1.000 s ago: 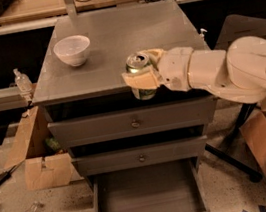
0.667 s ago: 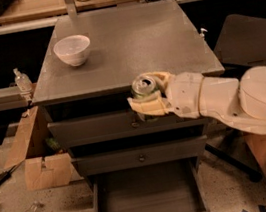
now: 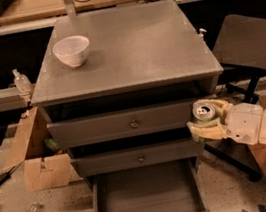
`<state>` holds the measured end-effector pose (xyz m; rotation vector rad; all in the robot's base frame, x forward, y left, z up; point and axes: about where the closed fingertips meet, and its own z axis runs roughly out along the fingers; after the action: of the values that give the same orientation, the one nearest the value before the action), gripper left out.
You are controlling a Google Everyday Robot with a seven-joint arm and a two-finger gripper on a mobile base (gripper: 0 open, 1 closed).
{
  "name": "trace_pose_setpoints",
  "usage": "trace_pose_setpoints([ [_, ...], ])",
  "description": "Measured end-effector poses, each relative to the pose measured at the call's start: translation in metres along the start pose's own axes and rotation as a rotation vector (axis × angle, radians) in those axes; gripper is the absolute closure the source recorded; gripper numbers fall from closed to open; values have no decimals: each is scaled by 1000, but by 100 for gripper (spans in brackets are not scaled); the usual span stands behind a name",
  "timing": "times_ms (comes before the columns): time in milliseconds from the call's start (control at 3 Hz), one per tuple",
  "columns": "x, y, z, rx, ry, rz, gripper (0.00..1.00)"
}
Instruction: Place green can into bottom drawer
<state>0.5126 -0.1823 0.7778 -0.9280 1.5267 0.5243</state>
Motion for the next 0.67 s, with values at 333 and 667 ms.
trace_pose_setpoints([
  [333, 70, -33, -17, -34, 40, 23, 100],
  [667, 130, -66, -20, -83, 50, 56, 100],
])
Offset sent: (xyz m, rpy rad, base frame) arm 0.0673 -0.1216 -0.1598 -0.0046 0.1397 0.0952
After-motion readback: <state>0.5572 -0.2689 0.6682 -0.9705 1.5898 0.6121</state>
